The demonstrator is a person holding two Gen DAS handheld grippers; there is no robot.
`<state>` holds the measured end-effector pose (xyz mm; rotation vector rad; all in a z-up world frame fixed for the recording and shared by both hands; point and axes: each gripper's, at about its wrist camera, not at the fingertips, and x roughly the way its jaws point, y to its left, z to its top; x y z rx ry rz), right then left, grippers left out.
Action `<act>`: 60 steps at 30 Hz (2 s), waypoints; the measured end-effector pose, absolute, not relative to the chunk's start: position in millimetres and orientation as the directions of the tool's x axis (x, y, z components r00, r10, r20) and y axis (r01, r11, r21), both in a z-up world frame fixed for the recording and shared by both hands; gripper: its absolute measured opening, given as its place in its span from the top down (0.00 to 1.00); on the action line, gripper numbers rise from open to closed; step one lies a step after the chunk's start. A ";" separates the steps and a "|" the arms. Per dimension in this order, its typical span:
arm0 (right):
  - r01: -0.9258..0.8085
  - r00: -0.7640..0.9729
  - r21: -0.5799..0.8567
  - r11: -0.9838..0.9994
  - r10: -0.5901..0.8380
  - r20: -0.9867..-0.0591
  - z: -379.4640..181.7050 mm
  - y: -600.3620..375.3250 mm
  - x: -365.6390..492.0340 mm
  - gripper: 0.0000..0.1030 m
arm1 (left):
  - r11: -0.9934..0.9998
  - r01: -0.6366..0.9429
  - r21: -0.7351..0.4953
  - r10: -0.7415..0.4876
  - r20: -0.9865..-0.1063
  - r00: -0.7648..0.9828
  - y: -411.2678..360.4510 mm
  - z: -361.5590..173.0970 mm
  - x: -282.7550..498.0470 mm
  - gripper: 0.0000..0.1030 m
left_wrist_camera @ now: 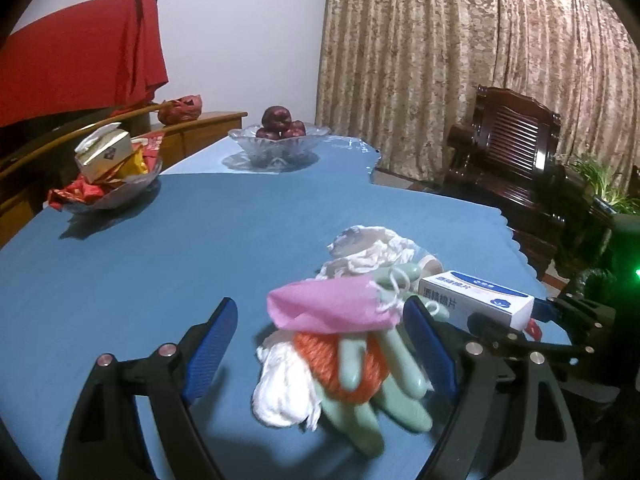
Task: Collect trash
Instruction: 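Grasp the pink mask with the left tool while the right tool holds the tissue box, then carry the mask and tissue box over the bin and open both tools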
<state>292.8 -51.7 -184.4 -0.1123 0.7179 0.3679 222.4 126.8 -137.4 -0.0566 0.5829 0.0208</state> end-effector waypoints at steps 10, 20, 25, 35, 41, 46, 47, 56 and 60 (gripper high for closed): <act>-0.368 0.690 0.036 0.929 0.299 -0.659 -179.1 -53.9 294.4 0.47 | 0.996 -0.010 -0.088 -0.049 -0.641 0.766 123.0 -162.4 259.0 0.45; -0.364 0.711 0.054 0.930 0.315 -0.629 -166.7 -53.9 283.9 0.48 | 0.992 0.006 -0.123 -0.081 -0.607 0.791 131.0 -155.1 247.7 0.98; -0.359 0.733 0.067 0.931 0.326 -0.597 -150.1 -59.1 277.1 0.48 | 0.991 -0.004 -0.132 -0.071 -0.562 0.824 134.2 -132.0 231.3 0.98; -0.343 0.774 0.090 0.935 0.336 -0.537 -119.2 -82.8 255.2 0.48 | 0.995 0.039 -0.087 -0.078 -0.504 0.860 112.8 -93.8 203.8 0.98; -0.316 0.795 0.084 0.945 0.312 -0.520 -108.5 -104.8 235.9 0.48 | 0.993 0.086 -0.082 -0.116 -0.500 0.858 88.6 -85.0 196.3 0.98; -0.269 0.819 0.076 0.960 0.270 -0.506 -97.6 -134.7 215.3 0.48 | 0.987 0.137 -0.086 -0.162 -0.501 0.850 61.5 -79.2 192.8 0.98; -0.262 0.823 0.076 0.962 0.264 -0.503 -95.6 -139.6 212.2 0.48 | 0.985 0.151 -0.085 -0.174 -0.501 0.848 52.9 -78.0 191.7 0.98; -0.143 0.864 0.049 0.989 0.149 -0.481 -82.1 -204.1 180.9 0.48 | 0.960 0.263 -0.098 -0.276 -0.508 0.816 -11.4 -74.3 185.4 0.98; -0.086 0.872 0.039 0.996 0.094 -0.481 -81.5 -233.0 169.3 0.48 | 0.944 0.314 -0.104 -0.322 -0.509 0.799 -41.2 -74.2 181.4 0.98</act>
